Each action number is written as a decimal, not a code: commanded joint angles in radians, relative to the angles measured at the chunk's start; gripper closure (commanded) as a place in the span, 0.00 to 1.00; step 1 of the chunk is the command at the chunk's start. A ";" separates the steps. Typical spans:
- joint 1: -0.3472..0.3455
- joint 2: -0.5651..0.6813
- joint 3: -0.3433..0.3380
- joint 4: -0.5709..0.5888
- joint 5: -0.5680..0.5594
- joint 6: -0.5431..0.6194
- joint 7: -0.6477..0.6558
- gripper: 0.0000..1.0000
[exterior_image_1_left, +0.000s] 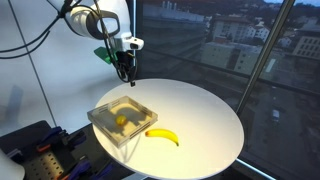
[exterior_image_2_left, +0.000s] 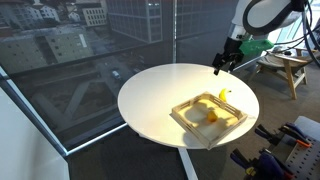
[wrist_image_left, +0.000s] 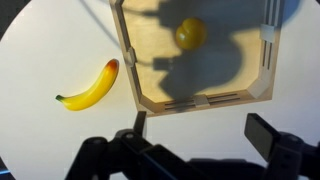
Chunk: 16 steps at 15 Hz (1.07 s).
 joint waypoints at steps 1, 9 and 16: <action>-0.016 -0.064 0.016 -0.011 0.016 -0.050 -0.002 0.00; -0.011 -0.167 0.023 -0.036 0.047 -0.168 -0.015 0.00; -0.010 -0.255 0.031 -0.070 0.071 -0.239 -0.022 0.00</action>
